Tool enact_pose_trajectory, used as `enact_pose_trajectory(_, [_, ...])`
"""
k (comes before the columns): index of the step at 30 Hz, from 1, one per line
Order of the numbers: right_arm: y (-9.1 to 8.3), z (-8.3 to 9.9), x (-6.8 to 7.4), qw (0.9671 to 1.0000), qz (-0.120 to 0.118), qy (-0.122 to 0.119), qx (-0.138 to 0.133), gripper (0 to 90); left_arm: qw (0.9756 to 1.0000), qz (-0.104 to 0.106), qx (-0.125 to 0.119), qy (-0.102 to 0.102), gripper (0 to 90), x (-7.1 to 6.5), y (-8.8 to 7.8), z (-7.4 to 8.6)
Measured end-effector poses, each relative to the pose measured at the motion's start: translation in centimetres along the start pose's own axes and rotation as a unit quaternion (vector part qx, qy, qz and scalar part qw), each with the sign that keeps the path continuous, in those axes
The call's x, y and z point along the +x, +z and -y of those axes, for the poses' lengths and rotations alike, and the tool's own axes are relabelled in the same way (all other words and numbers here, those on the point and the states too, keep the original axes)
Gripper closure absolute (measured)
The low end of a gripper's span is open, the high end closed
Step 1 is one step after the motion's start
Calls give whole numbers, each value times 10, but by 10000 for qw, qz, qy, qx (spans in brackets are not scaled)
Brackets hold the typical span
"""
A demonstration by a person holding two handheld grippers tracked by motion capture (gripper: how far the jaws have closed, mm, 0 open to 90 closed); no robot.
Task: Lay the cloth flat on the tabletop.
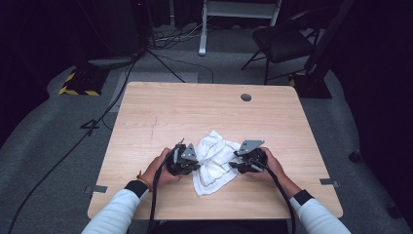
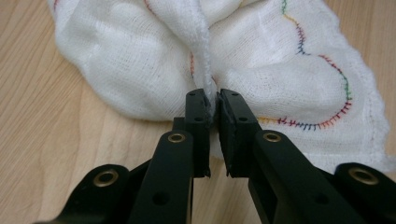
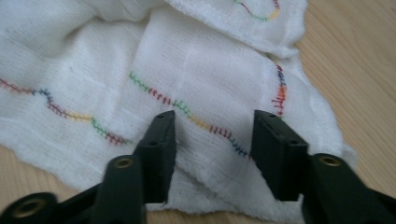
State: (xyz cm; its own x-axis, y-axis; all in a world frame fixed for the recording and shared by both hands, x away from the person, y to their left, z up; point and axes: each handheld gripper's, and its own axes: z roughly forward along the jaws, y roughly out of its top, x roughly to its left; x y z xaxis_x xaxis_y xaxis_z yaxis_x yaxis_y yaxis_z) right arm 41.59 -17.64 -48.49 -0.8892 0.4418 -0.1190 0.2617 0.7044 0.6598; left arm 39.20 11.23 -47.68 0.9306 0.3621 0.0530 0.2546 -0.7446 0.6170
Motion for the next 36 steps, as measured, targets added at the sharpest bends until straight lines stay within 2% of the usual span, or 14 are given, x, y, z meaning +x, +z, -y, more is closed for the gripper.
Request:
enact_pose_trajectory(4, [-2, -1, 0, 9999, 132, -52, 63, 752, 10000, 50, -43, -28, 831, 7, -4, 8])
enact_pose_trajectory(7, [-11, 3, -5, 9997, 233, 48, 44, 841, 9997, 20, -122, -193, 834, 16, -8, 16])
enact_pose_trajectory(12, [-33, 9, -14, 9986, 453, 257, -118, 865, 9994, -161, -96, -281, 837, 23, -14, 24])
enact_pose_trajectory(19, [-56, 24, -23, 9969, 597, 480, -183, 868, 9990, -213, -48, -387, 842, 26, -20, 33])
enact_pose_trajectory(23, [-74, 38, -29, 9947, 734, 685, -229, 869, 9976, -182, -133, -656, 843, 28, -23, 45])
enact_pose_trajectory(27, [-84, 57, -36, 9919, 911, 870, -144, 864, 9970, -158, -143, -743, 843, 27, -26, 52])
enact_pose_trajectory(29, [-84, 60, -37, 9914, 909, 935, -113, 854, 9967, -169, -138, -788, 814, 28, -26, 53])
enact_pose_trajectory(30, [-84, 63, -39, 9906, 934, 995, -111, 795, 9956, -236, -139, -893, 676, 29, -25, 53])
enact_pose_trajectory(31, [-84, 63, -39, 9906, 934, 995, -111, 795, 9956, -236, -139, -893, 608, 29, -25, 53])
enact_pose_trajectory(32, [-85, 63, -39, 9900, 975, 1011, -122, 753, 9954, -285, -114, -904, 608, 29, -25, 53])
enact_pose_trajectory(33, [-87, 63, -41, 9878, 1100, 1077, -223, 695, 9953, -351, -130, -895, 498, 28, -24, 49])
enact_pose_trajectory(34, [-87, 63, -41, 9878, 1100, 1077, -223, 695, 9953, -351, -130, -895, 451, 28, -24, 49])
enact_pose_trajectory(35, [-91, 62, -43, 9854, 1201, 1159, -343, 618, 9950, -385, -139, -914, 404, 27, -24, 46])
enact_pose_trajectory(36, [-91, 62, -43, 9854, 1201, 1159, -343, 618, 9941, -556, -132, -919, 404, 27, -23, 42])
